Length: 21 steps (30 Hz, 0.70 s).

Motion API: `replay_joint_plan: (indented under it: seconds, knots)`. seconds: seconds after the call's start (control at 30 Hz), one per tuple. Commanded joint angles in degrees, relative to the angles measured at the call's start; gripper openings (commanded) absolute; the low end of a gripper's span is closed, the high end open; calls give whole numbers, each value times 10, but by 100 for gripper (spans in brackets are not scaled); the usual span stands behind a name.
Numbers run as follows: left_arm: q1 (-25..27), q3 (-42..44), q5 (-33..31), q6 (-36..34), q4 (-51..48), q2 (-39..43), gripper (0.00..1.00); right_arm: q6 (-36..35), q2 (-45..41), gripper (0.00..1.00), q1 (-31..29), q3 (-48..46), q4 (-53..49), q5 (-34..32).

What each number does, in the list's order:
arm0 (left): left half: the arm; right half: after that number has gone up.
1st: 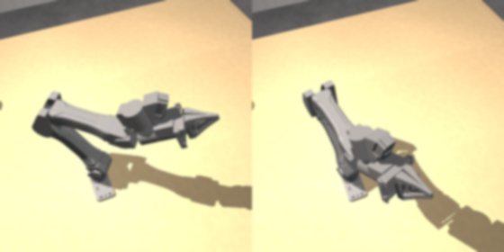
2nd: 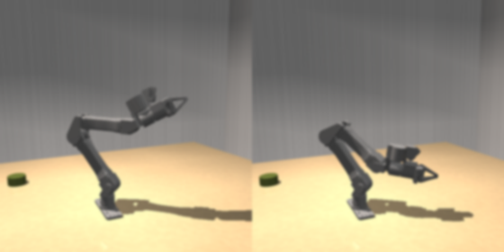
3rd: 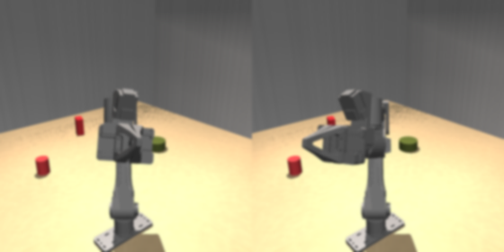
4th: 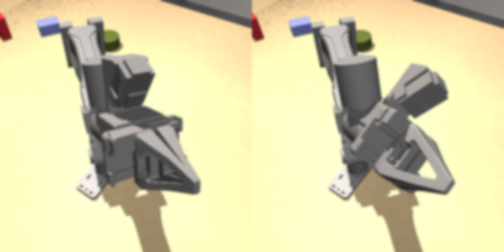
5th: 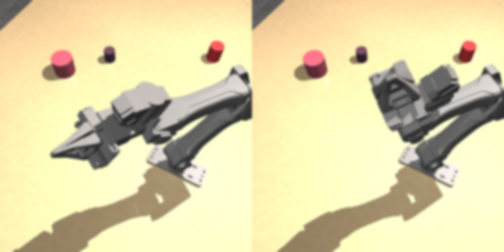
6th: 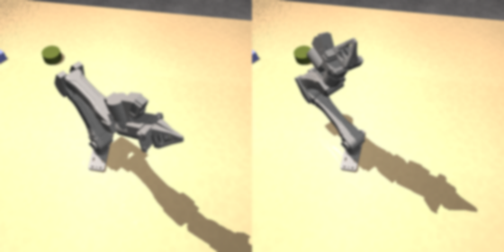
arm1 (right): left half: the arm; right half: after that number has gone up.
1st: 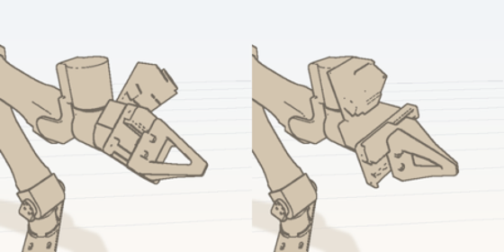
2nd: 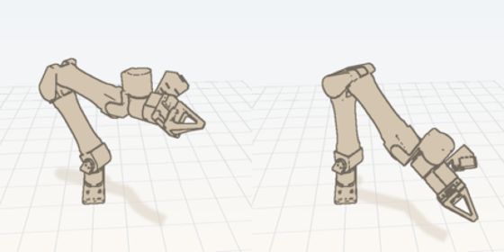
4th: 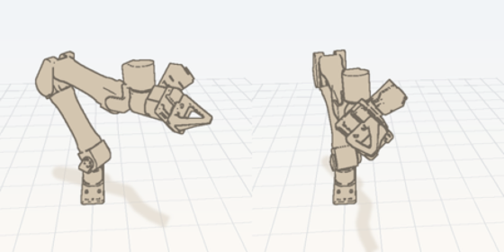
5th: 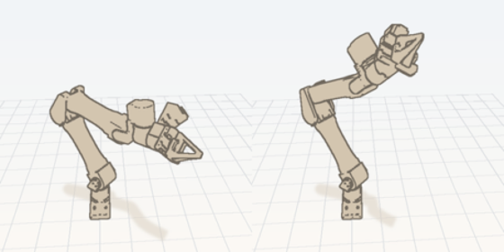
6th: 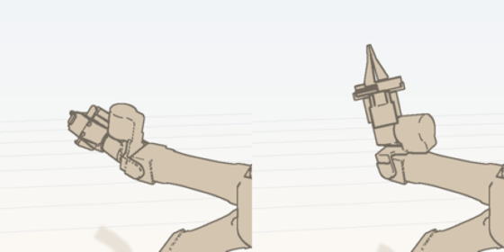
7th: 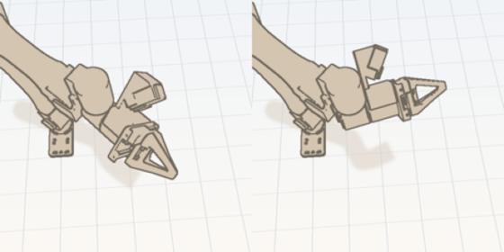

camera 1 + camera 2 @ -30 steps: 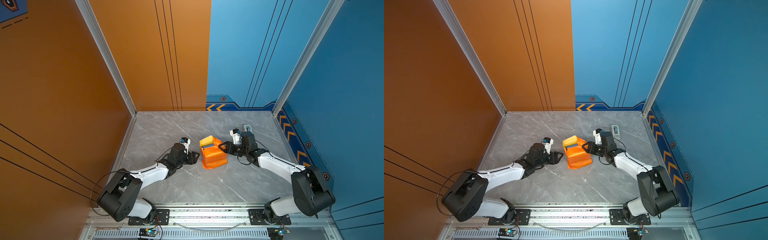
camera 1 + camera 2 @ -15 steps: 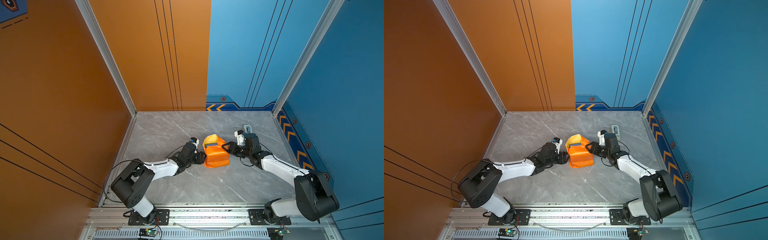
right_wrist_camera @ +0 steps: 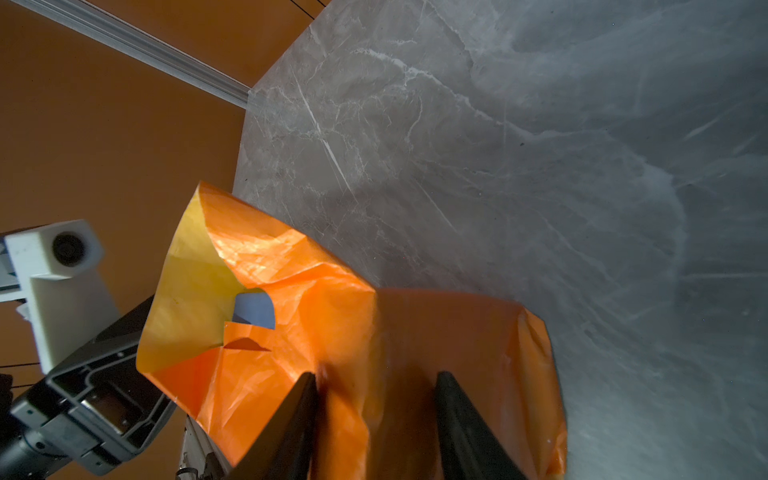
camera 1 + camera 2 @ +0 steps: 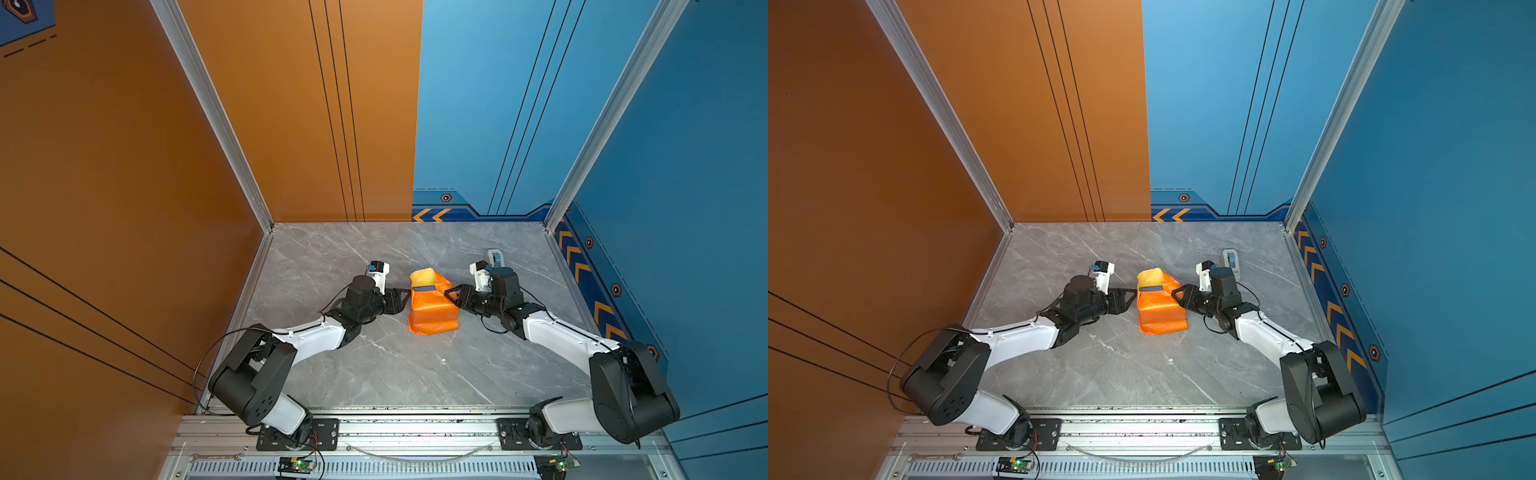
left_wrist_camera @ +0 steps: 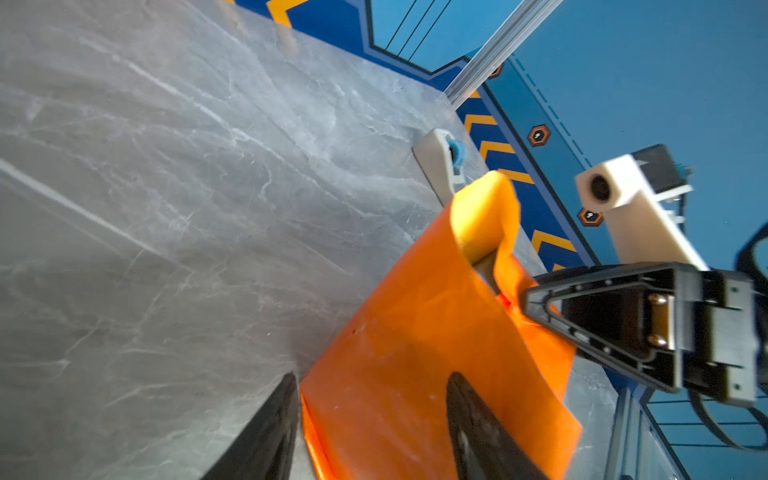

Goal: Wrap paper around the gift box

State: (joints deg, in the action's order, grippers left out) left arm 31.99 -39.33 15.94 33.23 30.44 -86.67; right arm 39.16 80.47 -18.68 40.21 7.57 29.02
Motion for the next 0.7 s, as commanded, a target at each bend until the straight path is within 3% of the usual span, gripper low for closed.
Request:
replay_joint_plan:
  seconds: [0.0,0.2,0.67]
  knots:
    - [2,6,40,-15,10,-3,58,-18,32,48,-5,-33,-111,7]
    - [-2,-16,56,-27,12,-39,54,-21,31,48,-4,-32,-111,10]
    - [-44,-120,215,-90,-30,-138,39,-36,45,48,6,-30,-105,34]
